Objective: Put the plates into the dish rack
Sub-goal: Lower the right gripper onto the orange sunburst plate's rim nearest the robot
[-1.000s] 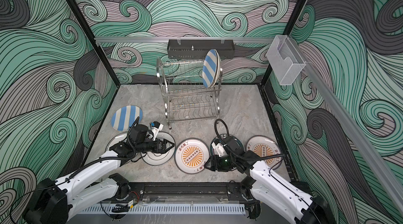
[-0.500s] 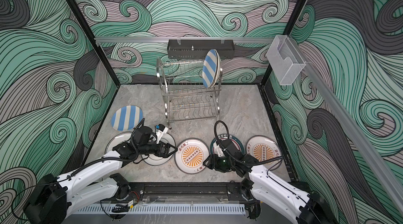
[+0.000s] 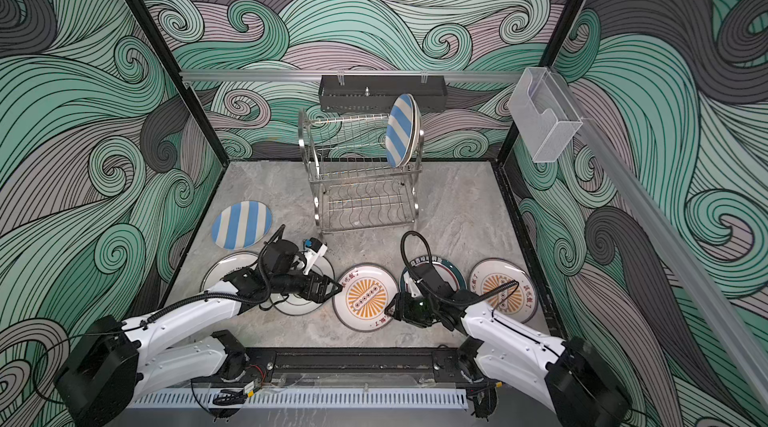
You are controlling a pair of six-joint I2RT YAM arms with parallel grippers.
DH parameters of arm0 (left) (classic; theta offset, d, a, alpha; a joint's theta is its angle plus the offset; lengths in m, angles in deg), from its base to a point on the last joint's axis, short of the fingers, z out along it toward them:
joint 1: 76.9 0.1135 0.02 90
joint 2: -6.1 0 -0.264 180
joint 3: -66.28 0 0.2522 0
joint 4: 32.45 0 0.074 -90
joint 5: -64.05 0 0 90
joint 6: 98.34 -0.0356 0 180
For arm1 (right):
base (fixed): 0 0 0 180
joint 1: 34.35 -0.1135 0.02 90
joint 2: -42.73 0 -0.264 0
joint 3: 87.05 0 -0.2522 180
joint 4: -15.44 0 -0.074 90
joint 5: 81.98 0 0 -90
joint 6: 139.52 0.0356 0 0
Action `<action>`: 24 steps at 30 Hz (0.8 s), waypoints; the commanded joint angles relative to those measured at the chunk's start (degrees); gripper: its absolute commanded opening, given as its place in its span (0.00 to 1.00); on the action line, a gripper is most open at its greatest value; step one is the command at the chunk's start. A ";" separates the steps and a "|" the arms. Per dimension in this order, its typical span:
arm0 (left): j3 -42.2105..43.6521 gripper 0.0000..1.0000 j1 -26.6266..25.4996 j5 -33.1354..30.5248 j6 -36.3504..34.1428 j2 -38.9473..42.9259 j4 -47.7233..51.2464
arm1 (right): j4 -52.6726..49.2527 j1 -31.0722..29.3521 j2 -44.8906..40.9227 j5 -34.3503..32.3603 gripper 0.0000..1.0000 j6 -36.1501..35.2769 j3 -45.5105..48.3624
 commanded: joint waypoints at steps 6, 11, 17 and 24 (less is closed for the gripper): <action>-2.95 0.99 -1.17 0.76 -2.12 -2.55 -0.16 | 3.23 -0.38 5.84 1.04 0.61 -0.17 -2.08; -3.17 0.99 -1.46 1.17 -2.38 -3.16 -0.33 | 3.30 -0.24 8.00 0.49 0.57 0.54 -3.22; -2.86 0.99 -2.07 1.35 -2.69 -2.66 -0.32 | 3.90 -0.13 8.71 -1.04 0.42 2.50 -3.51; -2.97 0.99 -2.34 1.53 -3.08 -2.55 -0.10 | 3.78 0.66 4.08 -3.56 0.25 5.27 -1.79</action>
